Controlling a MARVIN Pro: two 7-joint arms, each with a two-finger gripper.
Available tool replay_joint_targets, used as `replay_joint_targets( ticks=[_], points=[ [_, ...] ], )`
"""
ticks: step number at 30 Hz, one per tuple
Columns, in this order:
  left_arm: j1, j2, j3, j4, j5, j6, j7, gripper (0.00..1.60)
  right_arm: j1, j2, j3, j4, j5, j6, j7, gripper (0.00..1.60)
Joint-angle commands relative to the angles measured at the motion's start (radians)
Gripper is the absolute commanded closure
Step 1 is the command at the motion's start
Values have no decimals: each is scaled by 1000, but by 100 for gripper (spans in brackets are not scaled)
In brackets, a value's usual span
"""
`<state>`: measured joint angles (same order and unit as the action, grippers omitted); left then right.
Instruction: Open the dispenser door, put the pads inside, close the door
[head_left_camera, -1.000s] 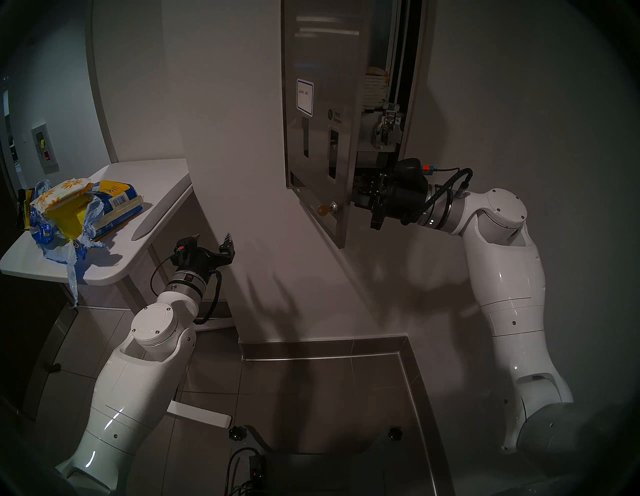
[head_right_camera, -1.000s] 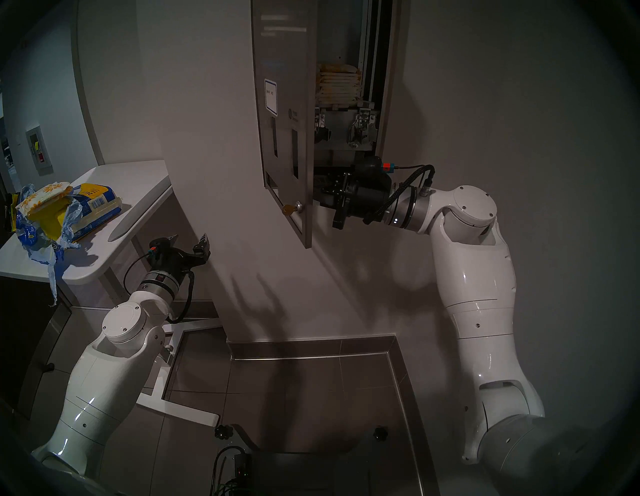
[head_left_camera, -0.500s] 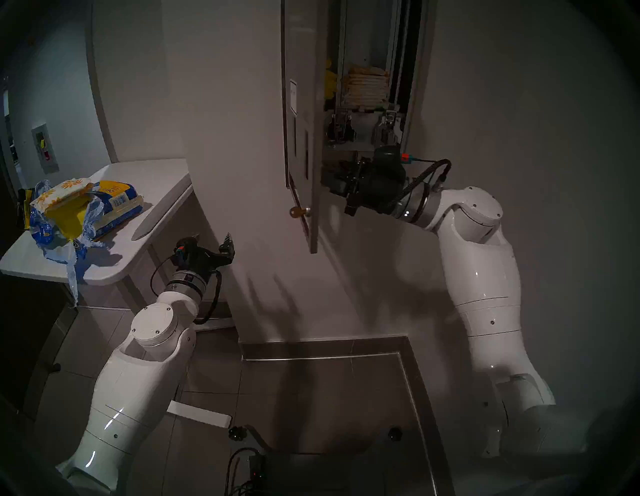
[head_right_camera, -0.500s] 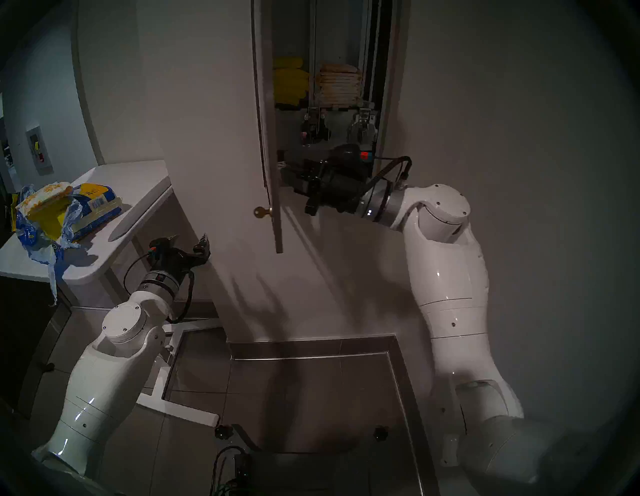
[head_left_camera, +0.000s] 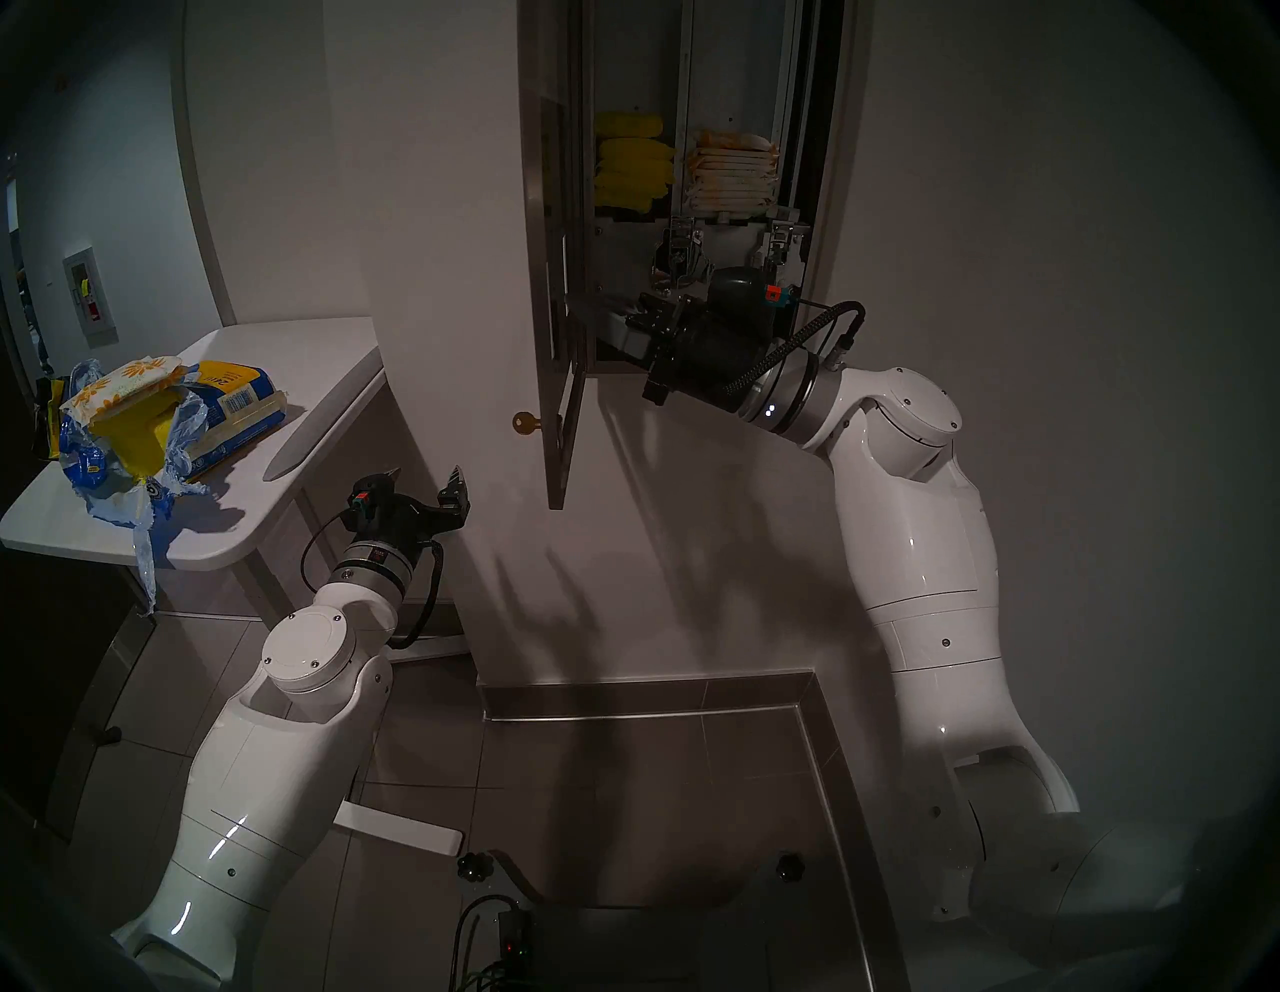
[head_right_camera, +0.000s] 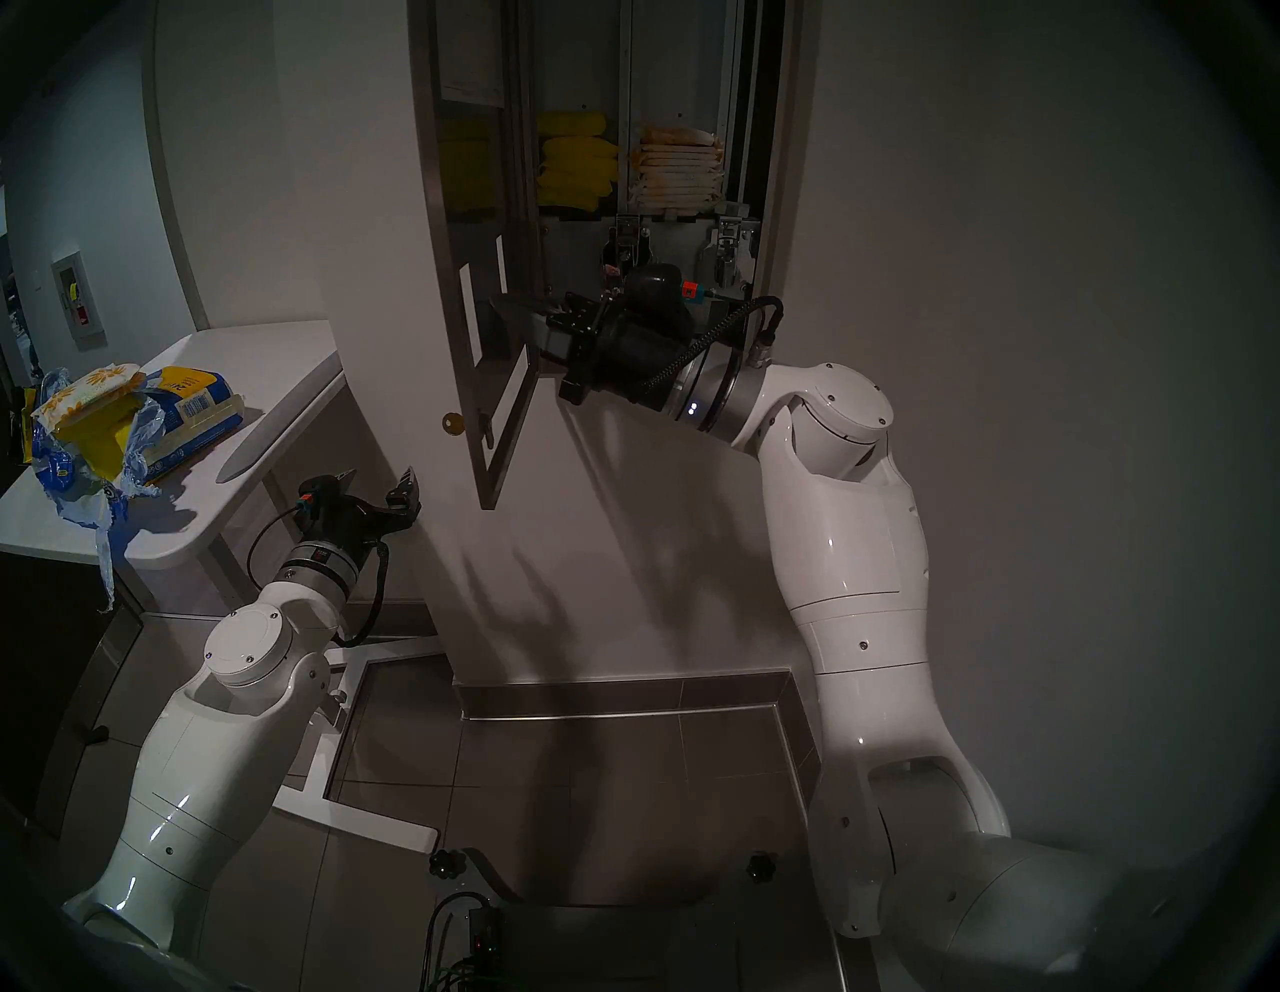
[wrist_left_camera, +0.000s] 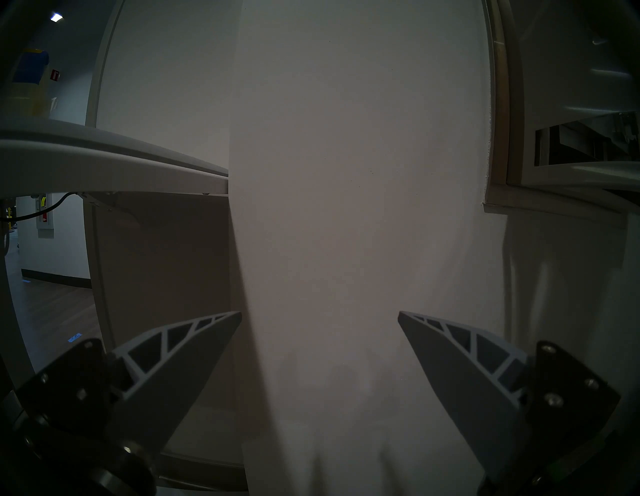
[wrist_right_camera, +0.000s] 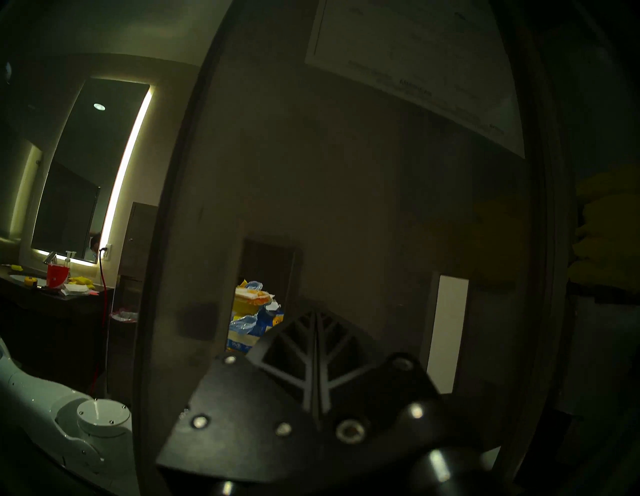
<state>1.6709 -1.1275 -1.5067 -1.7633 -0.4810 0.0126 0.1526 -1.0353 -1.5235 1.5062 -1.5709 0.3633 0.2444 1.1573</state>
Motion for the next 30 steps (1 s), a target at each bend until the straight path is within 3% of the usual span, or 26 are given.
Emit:
replay_joint_targets(
  ticks=[1, 23, 30],
  points=[
    [-26, -1, -8, -29, 0, -13, -1, 0, 63, -63, 0, -2, 28, -4, -28, 160],
    [-26, 0, -8, -29, 0, -13, -1, 0, 144, -186, -72, 71, 62, 0, -70, 160],
    [-26, -1, -8, -29, 0, -13, -1, 0, 157, -216, -86, 77, 31, -15, -148, 160]
  ],
)
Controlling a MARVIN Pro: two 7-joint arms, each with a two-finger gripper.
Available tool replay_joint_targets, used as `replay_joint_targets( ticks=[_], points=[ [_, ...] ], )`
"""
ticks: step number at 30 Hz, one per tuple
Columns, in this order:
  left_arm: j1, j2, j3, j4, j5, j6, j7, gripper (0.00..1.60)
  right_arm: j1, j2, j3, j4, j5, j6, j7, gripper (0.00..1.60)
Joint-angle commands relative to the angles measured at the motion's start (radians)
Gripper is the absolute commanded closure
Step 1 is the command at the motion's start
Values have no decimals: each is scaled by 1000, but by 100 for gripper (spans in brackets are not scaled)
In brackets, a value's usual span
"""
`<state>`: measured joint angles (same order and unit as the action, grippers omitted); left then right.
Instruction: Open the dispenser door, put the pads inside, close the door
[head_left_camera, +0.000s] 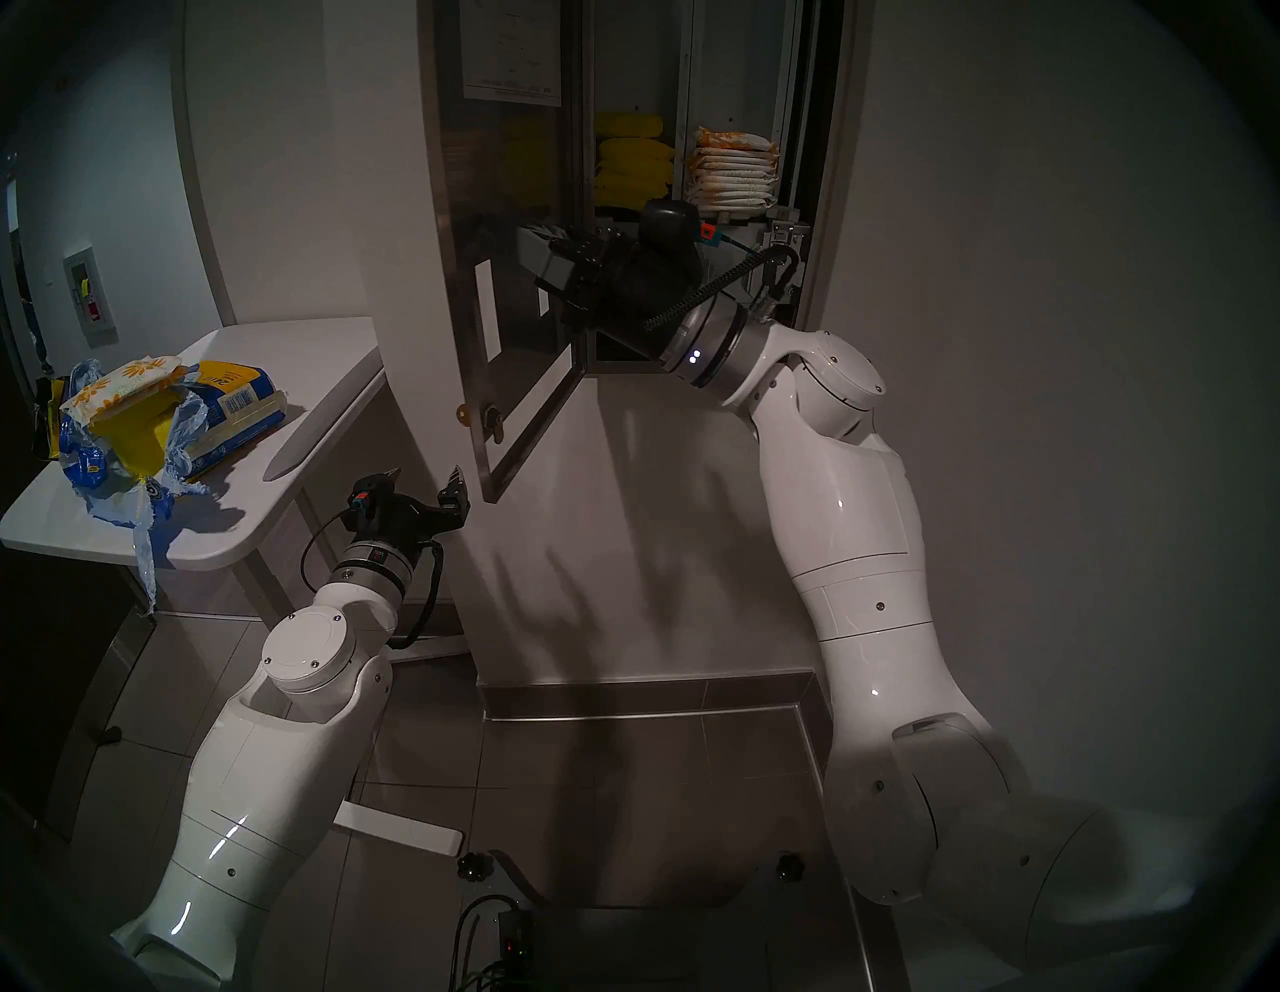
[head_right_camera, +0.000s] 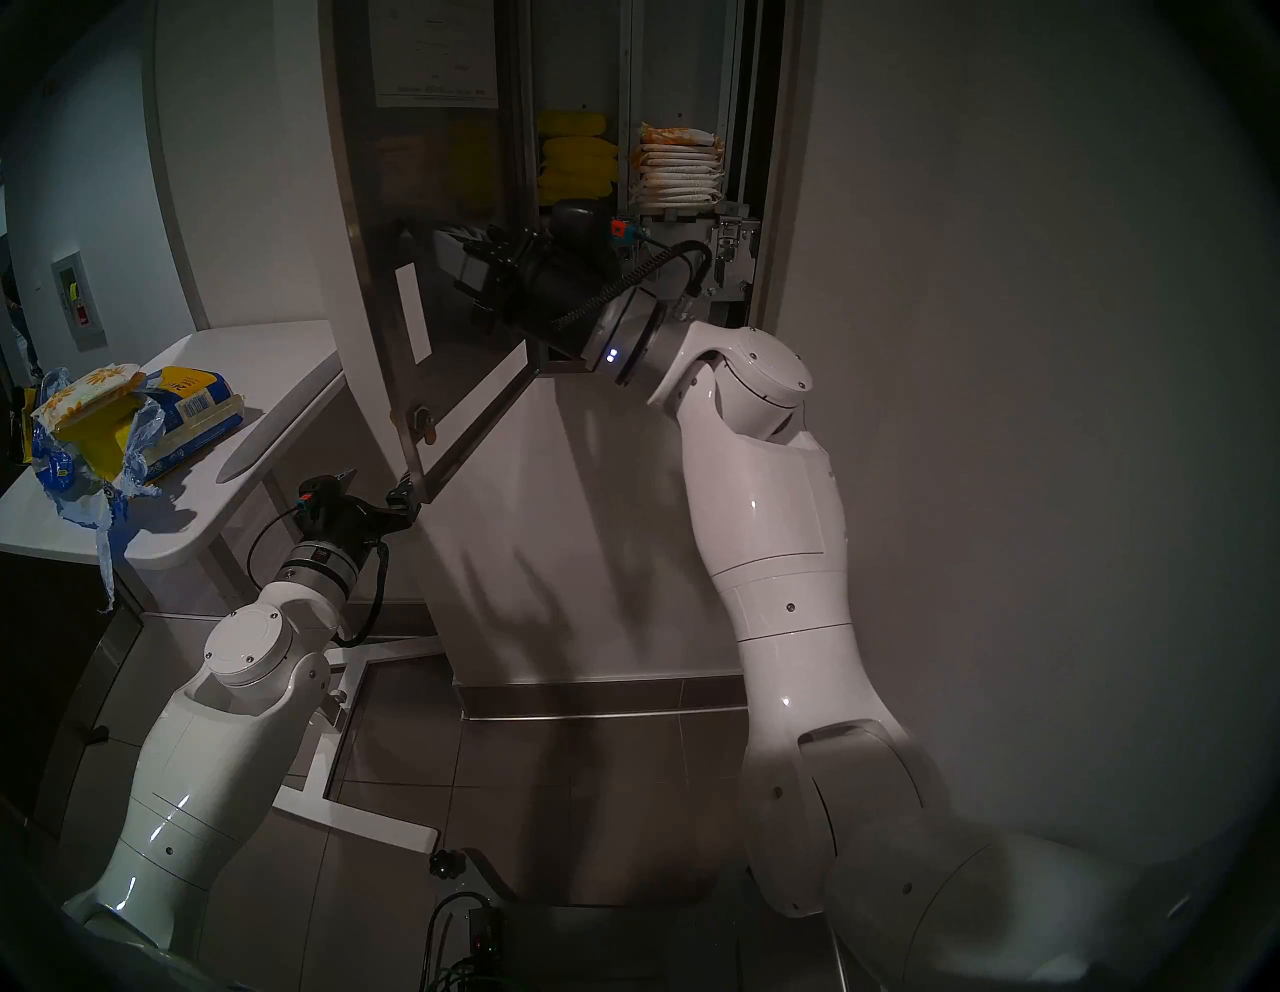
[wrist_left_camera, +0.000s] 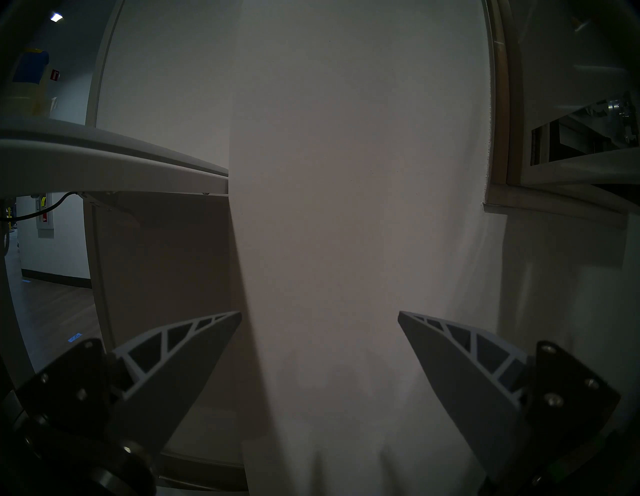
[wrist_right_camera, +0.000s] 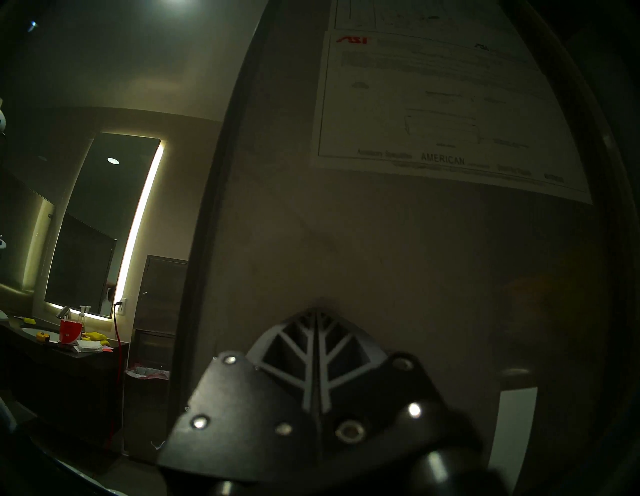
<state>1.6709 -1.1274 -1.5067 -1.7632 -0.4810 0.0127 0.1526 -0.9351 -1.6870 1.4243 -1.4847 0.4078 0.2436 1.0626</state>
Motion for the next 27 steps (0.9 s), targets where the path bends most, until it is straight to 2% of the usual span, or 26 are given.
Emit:
replay_joint_targets(
  ticks=[1, 3, 7, 15, 16, 17, 18, 19, 21, 27],
  points=[
    [-26, -1, -8, -29, 0, -13, -1, 0, 61, -57, -7, -8, -25, -24, -79, 160],
    [-26, -1, -8, -29, 0, -13, -1, 0, 63, -58, -10, -7, -39, -36, -95, 160],
    [-26, 0, -8, -28, 0, -13, -1, 0, 78, -38, -51, -8, -164, -122, -183, 160],
    [-26, -1, -8, -29, 0, -13, -1, 0, 108, -48, -76, 40, -301, -175, -303, 160],
    [-26, 0, -8, -29, 0, -13, -1, 0, 112, -49, -83, 48, -326, -186, -332, 160],
    [-26, 0, -8, -29, 0, -13, -1, 0, 119, -53, -79, 59, -351, -198, -324, 160],
    [-26, 0, -8, -28, 0, -12, -1, 0, 125, -33, -105, 57, -394, -235, -362, 160],
    [-26, 0, -8, -28, 0, -12, -1, 0, 130, -26, -114, 59, -423, -248, -364, 160],
    [-26, 0, -8, -28, 0, -12, -1, 0, 146, -51, -100, 95, -480, -267, -412, 160],
    [-26, 0, -8, -28, 0, -12, -1, 0, 178, -72, -87, 152, -562, -293, -501, 160]
  ],
)
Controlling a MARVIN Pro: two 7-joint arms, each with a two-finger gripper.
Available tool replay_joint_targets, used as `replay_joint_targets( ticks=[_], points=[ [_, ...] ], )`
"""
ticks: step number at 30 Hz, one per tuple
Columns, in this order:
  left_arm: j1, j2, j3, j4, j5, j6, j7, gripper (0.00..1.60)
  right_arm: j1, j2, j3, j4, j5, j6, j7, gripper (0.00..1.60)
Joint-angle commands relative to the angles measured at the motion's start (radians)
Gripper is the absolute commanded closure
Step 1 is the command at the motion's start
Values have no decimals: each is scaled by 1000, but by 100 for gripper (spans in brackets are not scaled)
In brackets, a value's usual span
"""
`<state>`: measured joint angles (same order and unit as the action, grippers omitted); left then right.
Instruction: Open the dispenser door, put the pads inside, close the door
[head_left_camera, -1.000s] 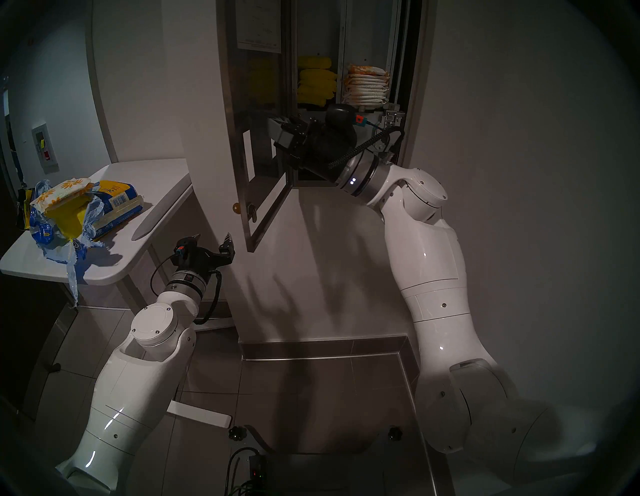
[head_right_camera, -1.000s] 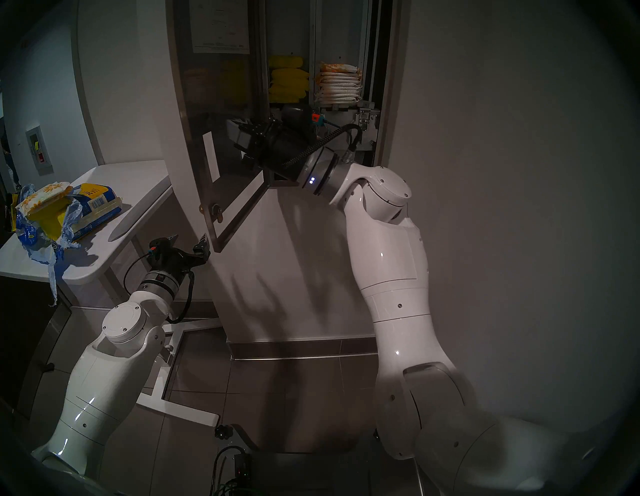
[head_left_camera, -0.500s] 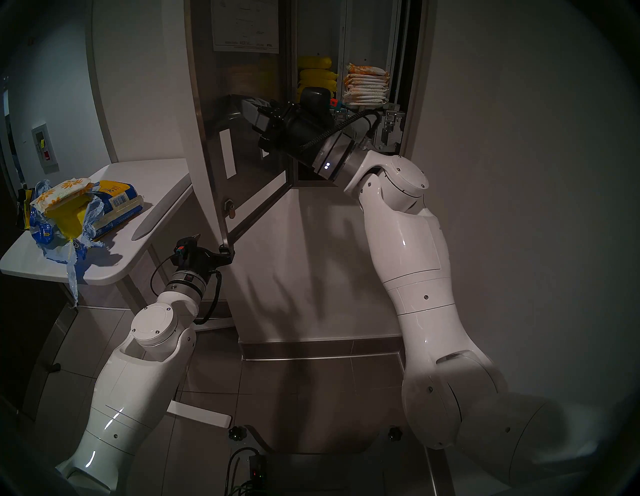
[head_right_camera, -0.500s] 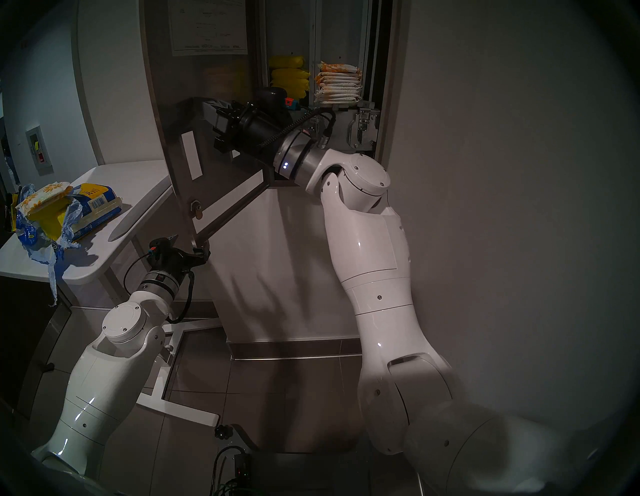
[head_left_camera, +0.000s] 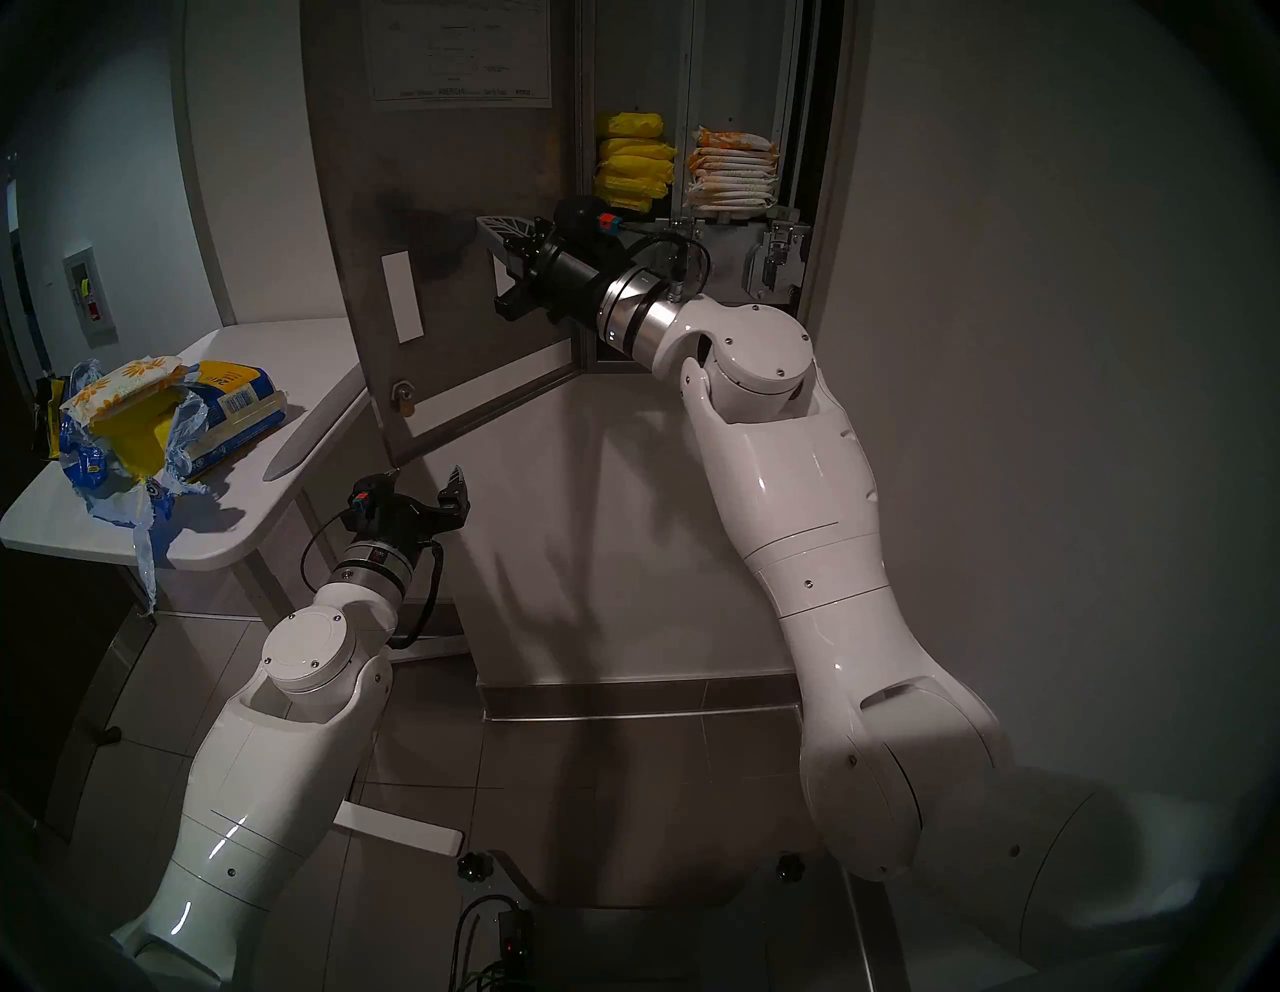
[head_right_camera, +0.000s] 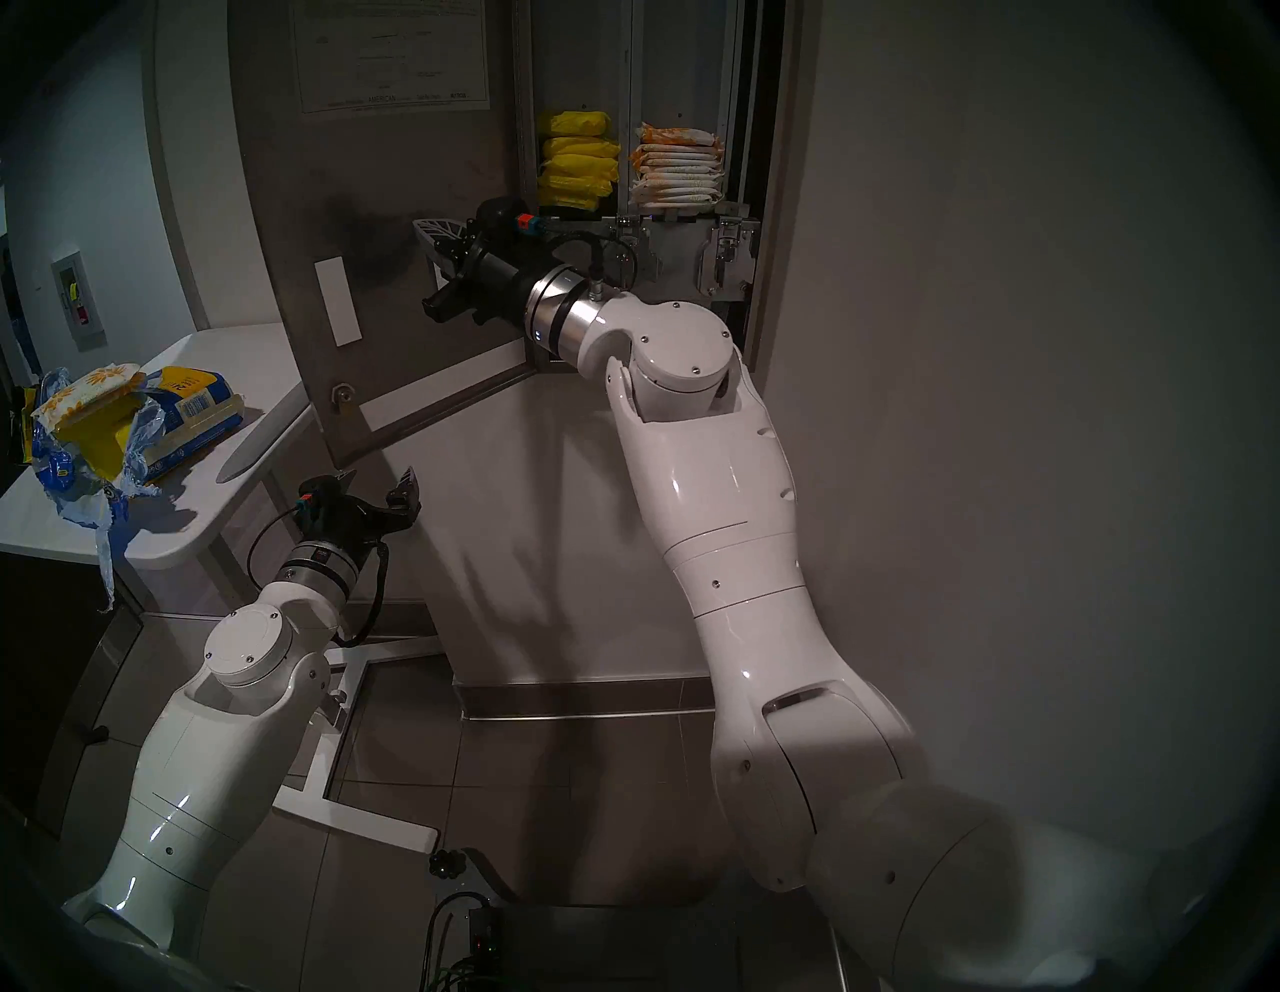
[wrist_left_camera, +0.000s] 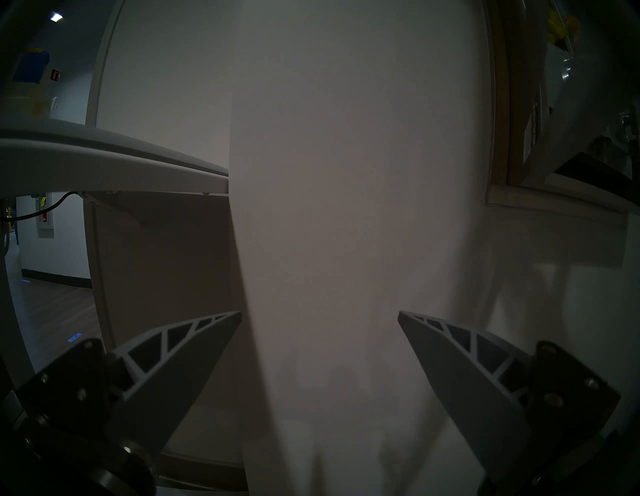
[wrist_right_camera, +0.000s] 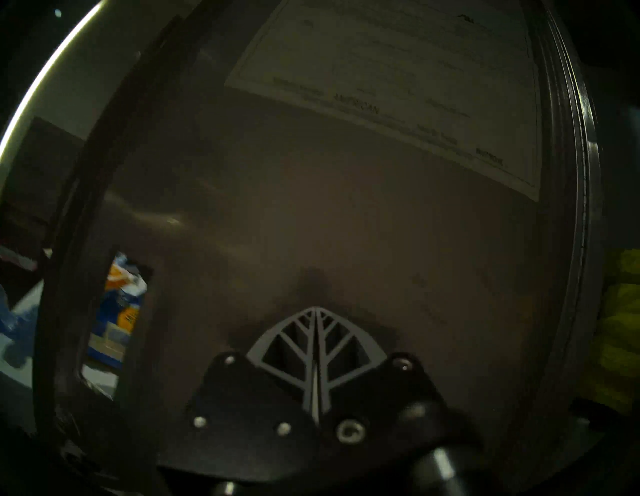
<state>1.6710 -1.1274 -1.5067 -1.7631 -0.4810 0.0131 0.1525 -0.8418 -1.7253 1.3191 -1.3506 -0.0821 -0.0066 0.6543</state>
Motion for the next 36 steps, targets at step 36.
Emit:
replay_joint_targets(
  ticks=[36],
  points=[
    [-26, -1, -8, -29, 0, -14, -1, 0, 179, -87, 10, 261, -281, -119, -363, 160]
  ],
)
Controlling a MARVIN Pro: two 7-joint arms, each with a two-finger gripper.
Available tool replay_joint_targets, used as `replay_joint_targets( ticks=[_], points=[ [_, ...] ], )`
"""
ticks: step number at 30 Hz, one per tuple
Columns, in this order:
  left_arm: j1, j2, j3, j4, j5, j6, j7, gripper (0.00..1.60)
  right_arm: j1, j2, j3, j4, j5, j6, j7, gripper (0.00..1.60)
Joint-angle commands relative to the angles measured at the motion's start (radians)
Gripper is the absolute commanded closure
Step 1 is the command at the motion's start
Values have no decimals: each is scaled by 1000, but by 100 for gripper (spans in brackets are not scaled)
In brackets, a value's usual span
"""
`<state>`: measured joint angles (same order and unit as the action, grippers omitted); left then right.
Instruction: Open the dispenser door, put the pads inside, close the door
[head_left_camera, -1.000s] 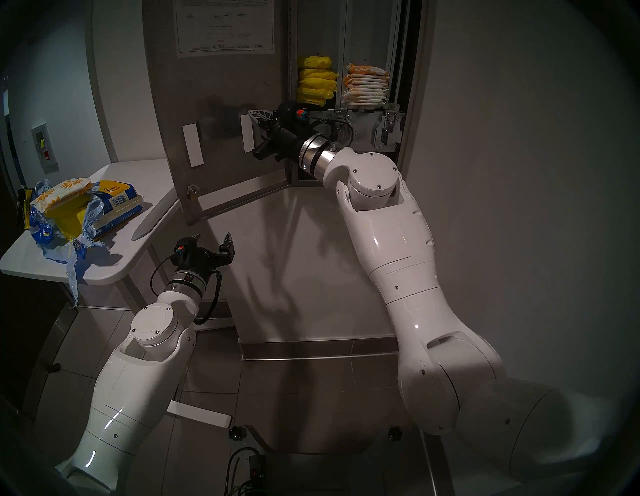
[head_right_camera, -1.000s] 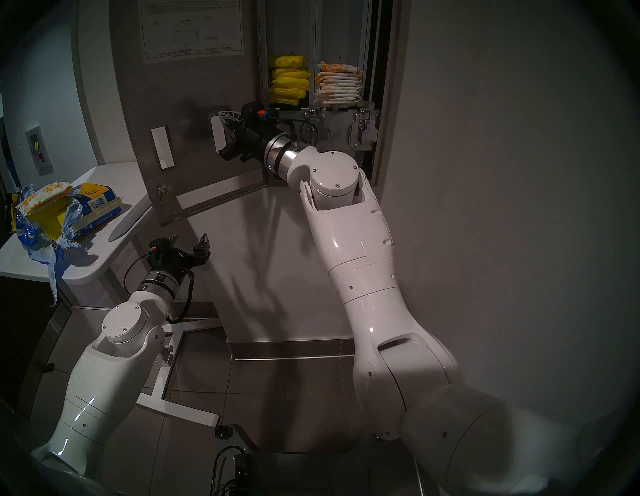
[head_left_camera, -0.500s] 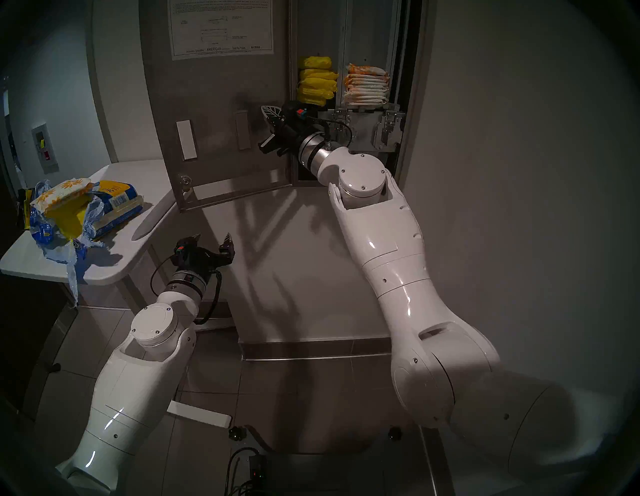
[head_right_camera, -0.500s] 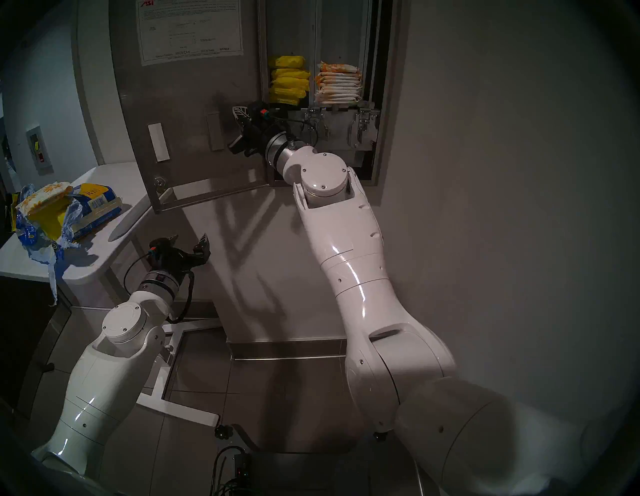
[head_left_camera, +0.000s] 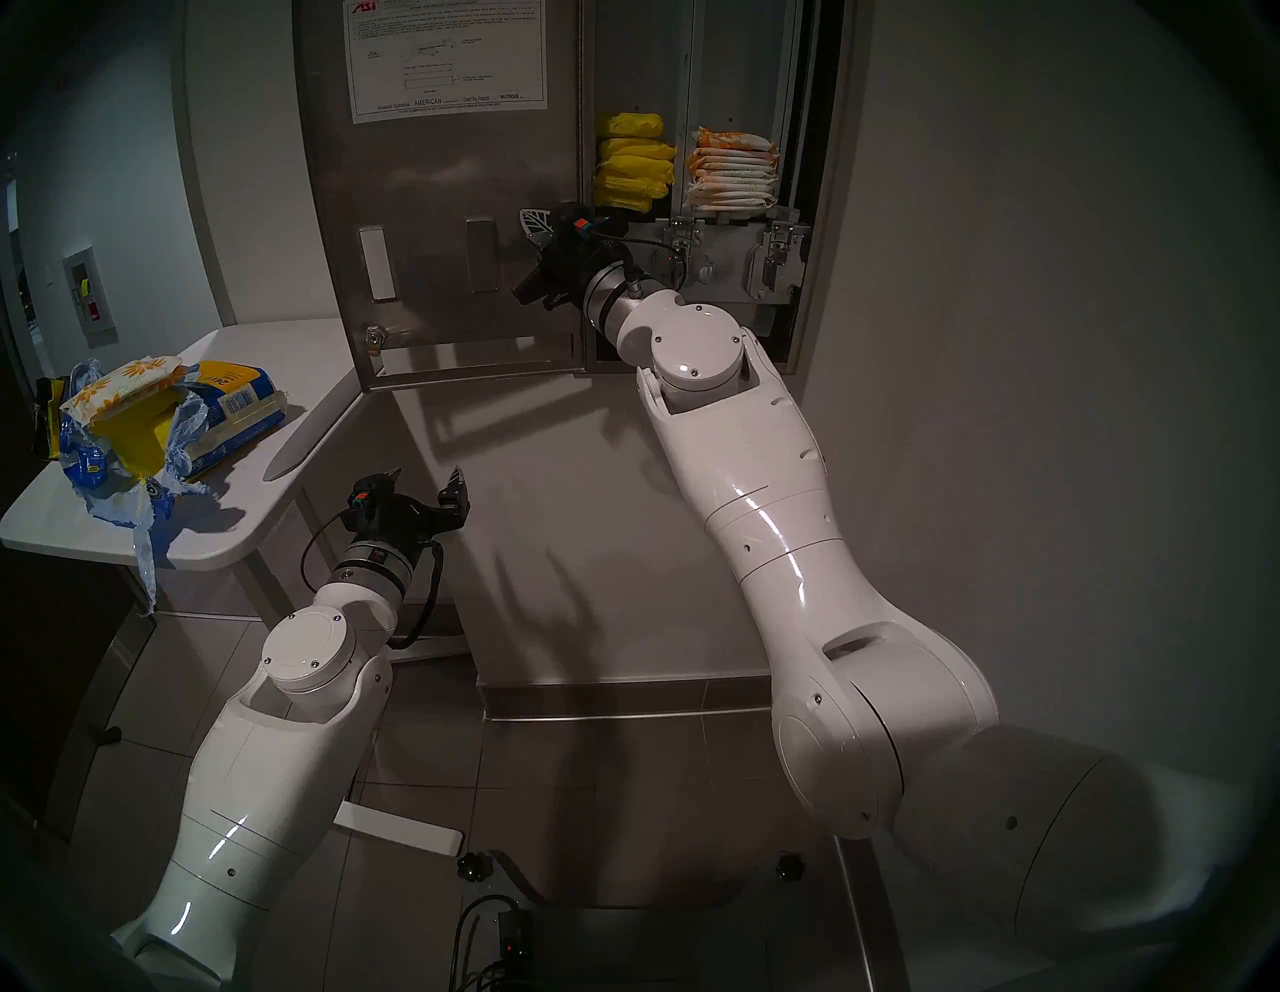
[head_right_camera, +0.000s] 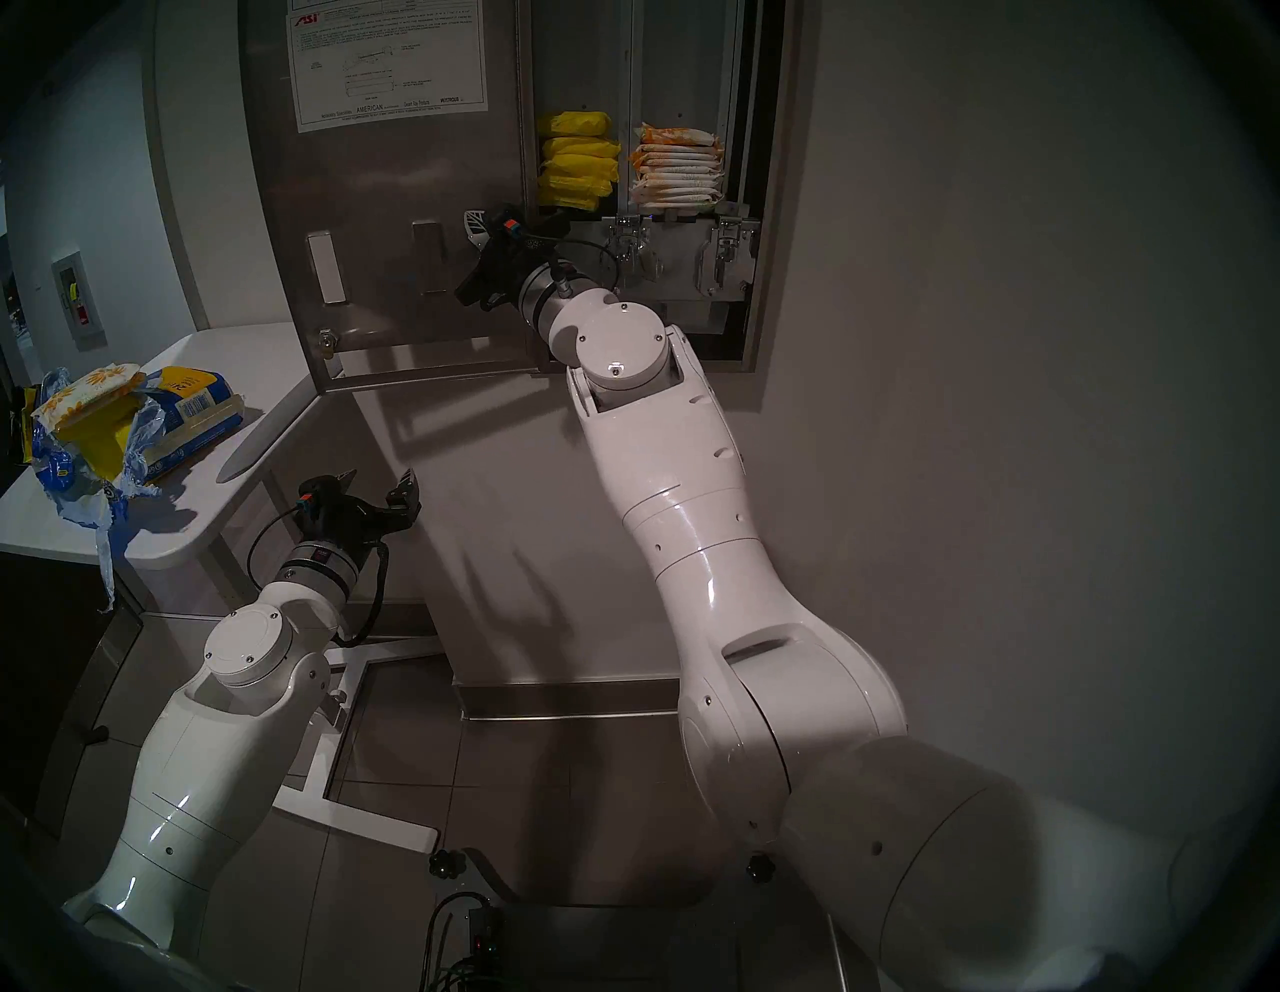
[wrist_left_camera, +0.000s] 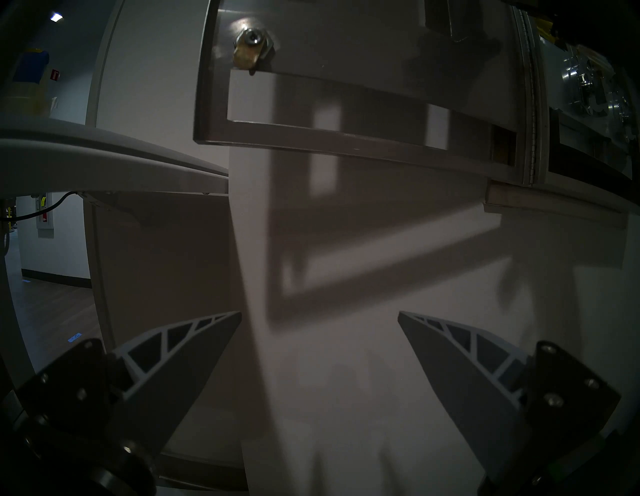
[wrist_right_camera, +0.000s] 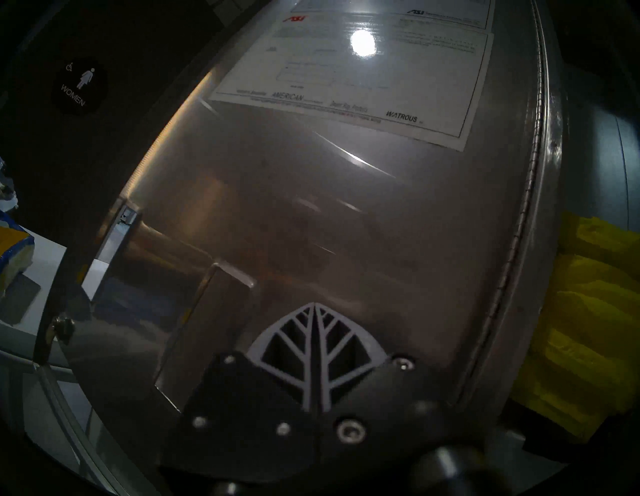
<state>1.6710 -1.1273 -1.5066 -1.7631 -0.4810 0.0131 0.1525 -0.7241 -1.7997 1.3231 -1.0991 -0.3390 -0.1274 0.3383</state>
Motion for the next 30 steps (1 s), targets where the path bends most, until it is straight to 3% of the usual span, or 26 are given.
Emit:
replay_joint_targets(
  ticks=[1, 11, 19, 20, 22, 24, 25, 27, 28, 30],
  points=[
    [-26, -1, -8, -29, 0, -14, -1, 0, 61, -13, 7, 11, -24, 2, -47, 160],
    [-26, -1, -8, -29, 0, -14, -1, 0, 47, -5, 25, -5, -21, -1, -33, 160],
    [-26, -1, -8, -29, 0, -13, -1, 0, -30, 23, 63, -122, 84, -10, 119, 160],
    [-26, -1, -8, -29, 0, -13, -1, 0, -35, 26, 69, -126, 99, -16, 140, 144],
    [-26, -1, -8, -29, 0, -13, -1, 0, -55, 37, 75, -148, 121, -26, 178, 94],
    [-26, -1, -8, -29, 0, -13, -1, 0, -74, 45, 81, -166, 140, -29, 206, 68],
    [-26, -1, -8, -29, 0, -13, -1, 0, -91, 51, 85, -189, 150, -20, 225, 68],
    [-26, -1, -8, -29, 0, -13, -1, 0, -112, 59, 95, -210, 167, -12, 249, 55],
    [-26, -1, -8, -29, 0, -13, -1, 0, -121, 62, 101, -221, 177, -7, 261, 38],
    [-26, -1, -8, -29, 0, -13, -1, 0, -144, 69, 111, -251, 193, -1, 285, 31]
  ],
)
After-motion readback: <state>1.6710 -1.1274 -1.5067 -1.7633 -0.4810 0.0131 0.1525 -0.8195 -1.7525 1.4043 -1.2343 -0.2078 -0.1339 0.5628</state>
